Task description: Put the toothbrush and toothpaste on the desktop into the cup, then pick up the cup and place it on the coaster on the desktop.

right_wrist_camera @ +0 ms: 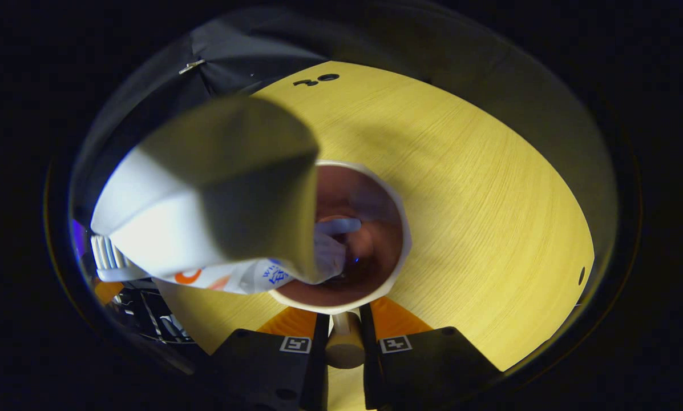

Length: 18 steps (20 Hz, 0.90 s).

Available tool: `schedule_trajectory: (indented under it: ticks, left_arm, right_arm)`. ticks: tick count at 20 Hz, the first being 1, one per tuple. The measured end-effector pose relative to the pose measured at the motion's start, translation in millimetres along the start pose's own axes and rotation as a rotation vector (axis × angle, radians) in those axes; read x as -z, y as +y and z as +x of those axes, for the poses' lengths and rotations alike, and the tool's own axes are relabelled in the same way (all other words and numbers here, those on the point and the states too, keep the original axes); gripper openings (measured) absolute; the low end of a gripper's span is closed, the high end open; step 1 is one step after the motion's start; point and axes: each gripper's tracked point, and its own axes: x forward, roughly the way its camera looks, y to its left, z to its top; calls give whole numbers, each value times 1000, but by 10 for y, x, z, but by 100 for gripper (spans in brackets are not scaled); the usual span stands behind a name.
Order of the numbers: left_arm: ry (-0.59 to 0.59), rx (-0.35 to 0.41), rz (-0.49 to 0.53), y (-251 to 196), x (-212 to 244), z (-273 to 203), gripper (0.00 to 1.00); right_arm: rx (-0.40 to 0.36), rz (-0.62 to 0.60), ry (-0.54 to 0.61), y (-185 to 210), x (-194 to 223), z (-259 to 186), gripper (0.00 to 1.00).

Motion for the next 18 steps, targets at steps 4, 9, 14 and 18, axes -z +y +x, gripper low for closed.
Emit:
schedule_trajectory:
  ticks: [4, 9, 14, 18]
  left_arm:
    - [-1, -6, -5, 29, 5, -15, 68]
    - [0, -12, -10, 15, 25, -35, 68]
    - [-18, -19, 15, -64, -73, -62, 68]
    - [-38, -29, 2, -124, -111, -143, 68]
  right_arm:
    - [15, -26, 25, 15, 33, 63, 28]
    - [27, -48, 25, 4, 49, 40, 28]
    - [42, -67, 23, -7, 40, 33, 29]
    - [57, -66, 23, 10, 50, 37, 31]
